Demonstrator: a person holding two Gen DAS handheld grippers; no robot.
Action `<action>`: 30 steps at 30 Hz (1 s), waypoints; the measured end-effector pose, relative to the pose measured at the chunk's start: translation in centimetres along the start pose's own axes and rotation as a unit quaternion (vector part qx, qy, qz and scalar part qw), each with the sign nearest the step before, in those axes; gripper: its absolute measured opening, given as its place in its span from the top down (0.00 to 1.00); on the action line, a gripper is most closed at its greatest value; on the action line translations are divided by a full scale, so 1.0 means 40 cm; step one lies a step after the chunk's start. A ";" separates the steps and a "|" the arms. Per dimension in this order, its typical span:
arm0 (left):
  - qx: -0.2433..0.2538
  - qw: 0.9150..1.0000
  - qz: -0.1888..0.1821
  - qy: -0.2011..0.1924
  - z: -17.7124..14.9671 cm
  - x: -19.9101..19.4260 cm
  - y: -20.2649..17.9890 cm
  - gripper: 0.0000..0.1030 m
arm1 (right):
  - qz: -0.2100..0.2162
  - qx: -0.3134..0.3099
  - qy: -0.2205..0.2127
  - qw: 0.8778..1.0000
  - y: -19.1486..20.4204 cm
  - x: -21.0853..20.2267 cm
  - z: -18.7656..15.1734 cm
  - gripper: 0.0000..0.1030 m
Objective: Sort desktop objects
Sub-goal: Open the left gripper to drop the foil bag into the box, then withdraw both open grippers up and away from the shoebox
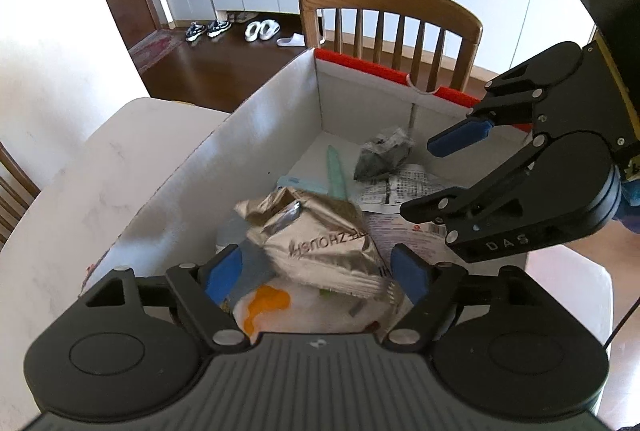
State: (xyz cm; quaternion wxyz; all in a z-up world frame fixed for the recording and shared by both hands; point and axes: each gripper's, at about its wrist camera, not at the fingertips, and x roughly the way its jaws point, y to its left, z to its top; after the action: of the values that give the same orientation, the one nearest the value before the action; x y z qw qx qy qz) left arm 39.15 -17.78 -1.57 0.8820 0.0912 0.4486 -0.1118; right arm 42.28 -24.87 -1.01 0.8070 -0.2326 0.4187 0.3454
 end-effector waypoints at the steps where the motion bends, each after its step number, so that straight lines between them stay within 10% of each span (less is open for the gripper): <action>1: 0.000 1.000 -0.001 -0.002 -0.002 -0.007 -0.002 0.20 | 0.000 0.001 -0.002 1.000 0.000 -0.005 0.001 0.44; 30: -0.044 0.998 -0.009 -0.050 -0.070 -0.164 -0.004 0.00 | 0.007 0.005 -0.046 0.999 0.063 -0.174 -0.024 0.24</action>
State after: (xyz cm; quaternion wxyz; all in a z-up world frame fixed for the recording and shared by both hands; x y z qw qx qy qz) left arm 33.21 -16.45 2.12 0.9055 0.0423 0.4091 -0.1045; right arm 37.03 -26.39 4.10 0.8242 -0.2097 0.3842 0.3593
